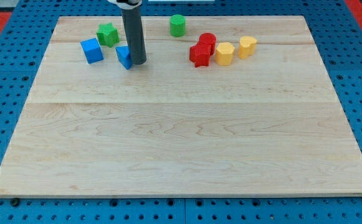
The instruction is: Keep the blue triangle above the blue cube
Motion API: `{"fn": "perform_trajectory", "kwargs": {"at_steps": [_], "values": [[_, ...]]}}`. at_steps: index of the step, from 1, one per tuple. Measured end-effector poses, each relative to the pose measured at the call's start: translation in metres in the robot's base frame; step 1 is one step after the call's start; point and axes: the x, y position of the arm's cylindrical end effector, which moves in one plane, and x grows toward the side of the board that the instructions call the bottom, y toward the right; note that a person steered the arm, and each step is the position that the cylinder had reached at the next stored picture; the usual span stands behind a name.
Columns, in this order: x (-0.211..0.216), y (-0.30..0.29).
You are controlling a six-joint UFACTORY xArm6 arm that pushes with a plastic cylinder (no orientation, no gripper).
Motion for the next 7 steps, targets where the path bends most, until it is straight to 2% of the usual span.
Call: {"fn": "perform_trajectory", "kwargs": {"at_steps": [4,7], "values": [[-0.020,-0.077],[-0.063,-0.091]]}}
